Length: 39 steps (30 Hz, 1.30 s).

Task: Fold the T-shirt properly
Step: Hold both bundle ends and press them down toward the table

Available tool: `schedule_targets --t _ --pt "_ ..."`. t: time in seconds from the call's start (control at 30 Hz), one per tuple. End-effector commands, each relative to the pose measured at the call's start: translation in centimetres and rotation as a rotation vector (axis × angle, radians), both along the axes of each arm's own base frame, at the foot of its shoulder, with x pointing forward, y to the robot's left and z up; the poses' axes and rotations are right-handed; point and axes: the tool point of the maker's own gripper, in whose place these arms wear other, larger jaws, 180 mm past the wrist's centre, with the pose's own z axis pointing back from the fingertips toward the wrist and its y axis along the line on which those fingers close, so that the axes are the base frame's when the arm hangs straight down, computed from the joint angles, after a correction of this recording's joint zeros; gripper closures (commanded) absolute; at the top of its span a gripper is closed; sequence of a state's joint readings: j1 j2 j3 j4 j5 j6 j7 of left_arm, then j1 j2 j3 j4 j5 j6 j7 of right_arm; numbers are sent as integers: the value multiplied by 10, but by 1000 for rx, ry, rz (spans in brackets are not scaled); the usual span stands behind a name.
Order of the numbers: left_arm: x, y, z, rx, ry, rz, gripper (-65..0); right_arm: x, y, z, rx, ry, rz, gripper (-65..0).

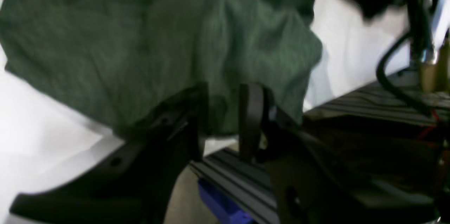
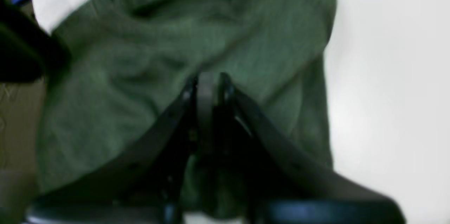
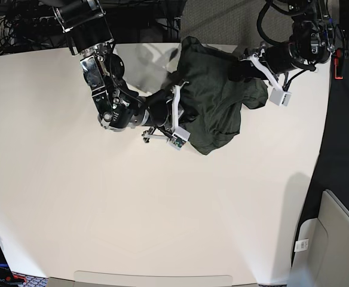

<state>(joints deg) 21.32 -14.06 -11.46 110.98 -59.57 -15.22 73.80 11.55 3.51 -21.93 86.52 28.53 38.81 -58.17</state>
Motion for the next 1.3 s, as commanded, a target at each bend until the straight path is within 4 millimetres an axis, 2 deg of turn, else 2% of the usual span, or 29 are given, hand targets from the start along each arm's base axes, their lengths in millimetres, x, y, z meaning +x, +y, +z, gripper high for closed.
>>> schedule_targets --t 0.0,0.2,0.33,0.43,0.6,0.7,0.83,1.0,1.13,1.23,1.27 --pt "-4 -2 -1 16 6 -26 -133 10 7 18 45 -46 3 -15" --pt "-9 -12 -39 29 107 -52 -133 11 0 14 26 -44 -2 -15" --pt "-2 -14 -47 58 79 -41 -133 11 -9 9 3 -40 -6 -15" --pt "10 -12 -53 93 74 -51 -133 8 -14 5 -8 -34 -8 -15" --pt "43 -6 -58 136 53 -51 -133 5 -30 4 -35 -47 -13 -14" --pt "64 -6 -51 186 8 -72 -133 1 -33 10 -36 -69 -9 -14" --pt "88 -3 -41 262 -48 -94 -133 -7 -44 2 -61 -55 -9 -14" --pt "116 12 -29 367 -119 -81 -133 -16 -53 0 -79 -59 -3 -14" --pt "126 15 -17 375 -167 -63 -133 -20 -59 4 -93 -81 4 -14" --pt "130 13 12 396 -266 -69 -133 -16 -62 18 -67 -118 -21 -14" --pt "126 12 19 404 -289 -75 -133 -14 -66 21 -62 -127 -38 -14"
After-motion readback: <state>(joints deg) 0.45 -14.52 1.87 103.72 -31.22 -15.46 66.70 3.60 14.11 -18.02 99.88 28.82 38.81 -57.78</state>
